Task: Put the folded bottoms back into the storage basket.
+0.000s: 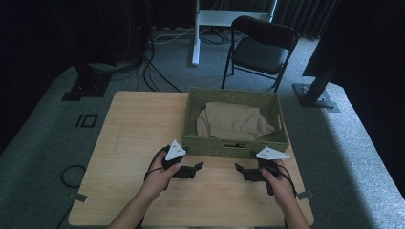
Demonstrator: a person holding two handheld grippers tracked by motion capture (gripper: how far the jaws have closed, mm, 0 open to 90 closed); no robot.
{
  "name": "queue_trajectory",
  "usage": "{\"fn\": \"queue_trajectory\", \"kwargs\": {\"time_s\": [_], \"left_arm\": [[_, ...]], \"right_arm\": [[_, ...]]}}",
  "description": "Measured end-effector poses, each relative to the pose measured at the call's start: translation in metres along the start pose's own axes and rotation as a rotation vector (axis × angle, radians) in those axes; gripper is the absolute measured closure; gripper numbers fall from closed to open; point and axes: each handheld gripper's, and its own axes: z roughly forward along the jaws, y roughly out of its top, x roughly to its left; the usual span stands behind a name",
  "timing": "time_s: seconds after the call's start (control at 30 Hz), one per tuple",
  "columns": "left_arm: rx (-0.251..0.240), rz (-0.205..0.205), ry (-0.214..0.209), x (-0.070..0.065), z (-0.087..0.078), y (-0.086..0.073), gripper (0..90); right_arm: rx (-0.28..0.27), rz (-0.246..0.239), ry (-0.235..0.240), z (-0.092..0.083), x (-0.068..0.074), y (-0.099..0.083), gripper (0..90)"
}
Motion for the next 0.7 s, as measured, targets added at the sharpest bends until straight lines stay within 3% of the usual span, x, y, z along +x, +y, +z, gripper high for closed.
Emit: {"fn": "queue_trajectory", "kwargs": {"time_s": [0.3, 0.5, 0.7], "left_arm": [[0.049, -0.057, 0.044, 0.014, -0.003, -0.035, 18.6], [0.047, -0.129, 0.065, 0.022, -0.01, -0.051, 18.6], [0.062, -0.153, 0.112, 0.031, -0.021, -0.062, 18.6]], "right_arm": [[0.052, 0.035, -0.021, 0.002, -0.005, -0.028, 13.9], [0.08, 0.055, -0.075, -0.001, -0.013, -0.041, 13.9], [0.084, 0.082, -0.112, -0.008, -0.021, -0.05, 13.9]]}}
